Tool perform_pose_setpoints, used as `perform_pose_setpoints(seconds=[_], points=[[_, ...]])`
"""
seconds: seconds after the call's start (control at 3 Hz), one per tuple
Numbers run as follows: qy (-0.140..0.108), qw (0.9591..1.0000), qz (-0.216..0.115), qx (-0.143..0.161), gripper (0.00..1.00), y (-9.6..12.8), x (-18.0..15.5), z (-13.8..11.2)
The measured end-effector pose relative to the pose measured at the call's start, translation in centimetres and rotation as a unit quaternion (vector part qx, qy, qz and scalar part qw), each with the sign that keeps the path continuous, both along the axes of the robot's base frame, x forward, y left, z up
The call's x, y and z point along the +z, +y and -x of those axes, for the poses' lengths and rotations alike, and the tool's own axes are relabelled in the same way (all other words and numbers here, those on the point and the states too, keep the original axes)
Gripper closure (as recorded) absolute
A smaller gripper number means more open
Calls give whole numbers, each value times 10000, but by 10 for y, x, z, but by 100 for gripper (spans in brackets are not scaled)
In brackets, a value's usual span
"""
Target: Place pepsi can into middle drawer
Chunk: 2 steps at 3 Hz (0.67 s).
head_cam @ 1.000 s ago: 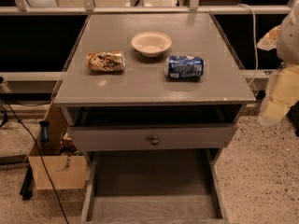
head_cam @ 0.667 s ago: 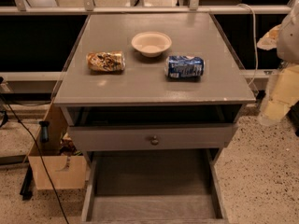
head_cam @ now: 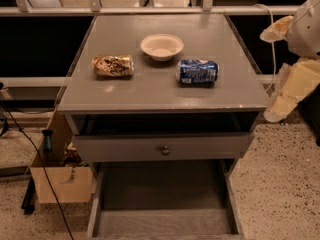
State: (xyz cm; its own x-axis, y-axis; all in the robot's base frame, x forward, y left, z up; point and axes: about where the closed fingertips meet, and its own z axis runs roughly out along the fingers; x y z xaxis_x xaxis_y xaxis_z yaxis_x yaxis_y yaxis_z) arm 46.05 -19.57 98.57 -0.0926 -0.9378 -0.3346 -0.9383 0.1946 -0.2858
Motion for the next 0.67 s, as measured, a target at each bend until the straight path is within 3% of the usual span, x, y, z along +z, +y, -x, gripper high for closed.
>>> perform_pose_setpoints(seconds=[0.33, 0.67], points=[[-100, 9985, -488, 207, 0, 11, -2, -18], [-96, 9975, -637, 284, 0, 28, -8, -38]])
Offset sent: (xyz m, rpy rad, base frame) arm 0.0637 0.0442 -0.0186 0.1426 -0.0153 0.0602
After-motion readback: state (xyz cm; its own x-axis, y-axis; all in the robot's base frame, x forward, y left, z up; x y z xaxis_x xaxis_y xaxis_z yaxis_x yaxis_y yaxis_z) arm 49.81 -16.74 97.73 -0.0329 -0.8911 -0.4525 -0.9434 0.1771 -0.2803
